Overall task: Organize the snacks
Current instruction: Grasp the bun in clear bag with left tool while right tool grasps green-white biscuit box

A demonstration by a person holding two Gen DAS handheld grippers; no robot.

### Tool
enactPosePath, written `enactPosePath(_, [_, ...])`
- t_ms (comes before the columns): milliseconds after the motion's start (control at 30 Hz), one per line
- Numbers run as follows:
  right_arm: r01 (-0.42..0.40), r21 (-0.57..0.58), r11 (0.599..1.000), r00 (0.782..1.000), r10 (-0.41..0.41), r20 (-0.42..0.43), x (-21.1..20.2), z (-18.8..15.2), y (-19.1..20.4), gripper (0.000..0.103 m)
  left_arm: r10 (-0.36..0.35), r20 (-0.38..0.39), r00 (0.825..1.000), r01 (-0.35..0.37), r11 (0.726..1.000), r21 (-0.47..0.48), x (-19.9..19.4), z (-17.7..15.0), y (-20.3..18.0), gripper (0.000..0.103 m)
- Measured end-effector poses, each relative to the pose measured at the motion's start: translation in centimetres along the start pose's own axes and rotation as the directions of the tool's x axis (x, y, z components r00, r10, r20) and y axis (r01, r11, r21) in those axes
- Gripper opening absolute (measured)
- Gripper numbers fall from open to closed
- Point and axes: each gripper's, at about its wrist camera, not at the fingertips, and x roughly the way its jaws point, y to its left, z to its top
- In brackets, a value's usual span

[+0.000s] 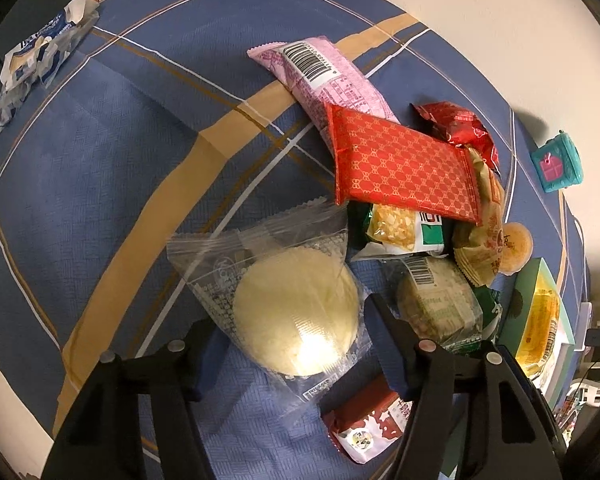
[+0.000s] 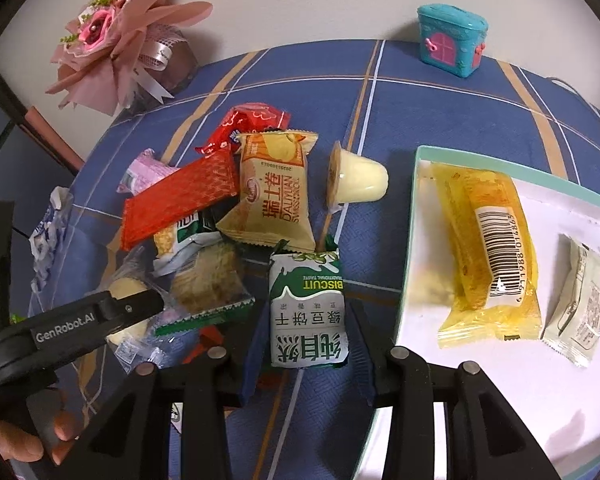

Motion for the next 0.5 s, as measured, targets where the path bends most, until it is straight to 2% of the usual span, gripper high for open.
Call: enactPosePath(500, [0.011,-0.014,1.0,1.0,-0.012,-0.021,1.4,0.3,0.6,0.044,0.008,0.0,1.0,-0.008,1.0,0.006,0.2,-0.2,-0.7,0.066])
